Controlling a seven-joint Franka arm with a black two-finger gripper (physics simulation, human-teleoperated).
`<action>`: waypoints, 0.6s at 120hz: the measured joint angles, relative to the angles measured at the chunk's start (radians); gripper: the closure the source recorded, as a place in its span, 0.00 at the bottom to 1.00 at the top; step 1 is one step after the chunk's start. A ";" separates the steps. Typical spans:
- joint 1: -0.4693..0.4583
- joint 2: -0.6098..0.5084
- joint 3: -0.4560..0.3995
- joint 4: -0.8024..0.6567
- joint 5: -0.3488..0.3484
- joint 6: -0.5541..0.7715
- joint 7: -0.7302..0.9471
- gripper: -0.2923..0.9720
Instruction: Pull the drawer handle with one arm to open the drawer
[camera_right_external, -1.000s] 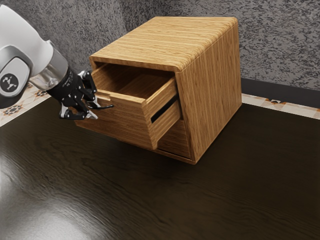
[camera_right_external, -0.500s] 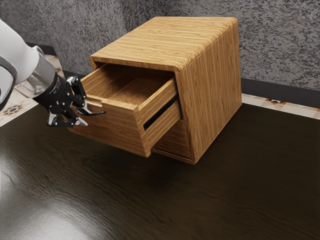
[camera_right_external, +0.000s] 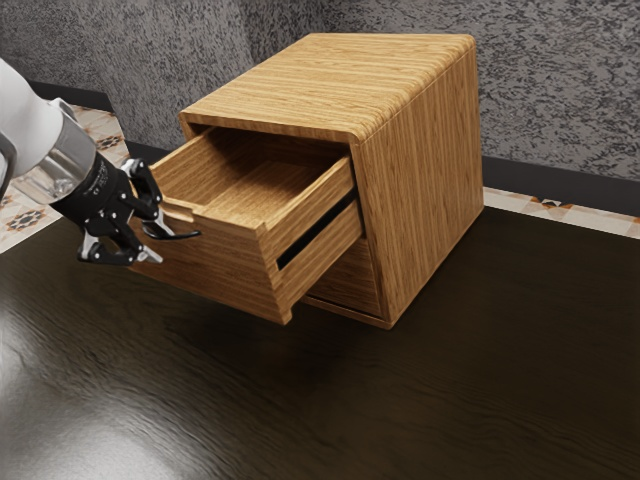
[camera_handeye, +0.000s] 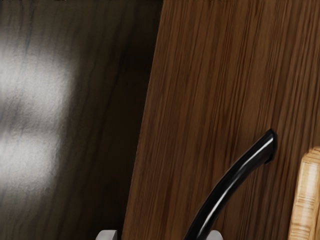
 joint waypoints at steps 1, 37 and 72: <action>0.000 0.000 0.000 0.000 0.000 0.000 0.000 0.63; 0.001 -0.008 0.001 0.033 0.000 -0.001 0.002 0.59; -0.282 -0.167 -0.114 0.147 0.079 -0.283 0.293 0.38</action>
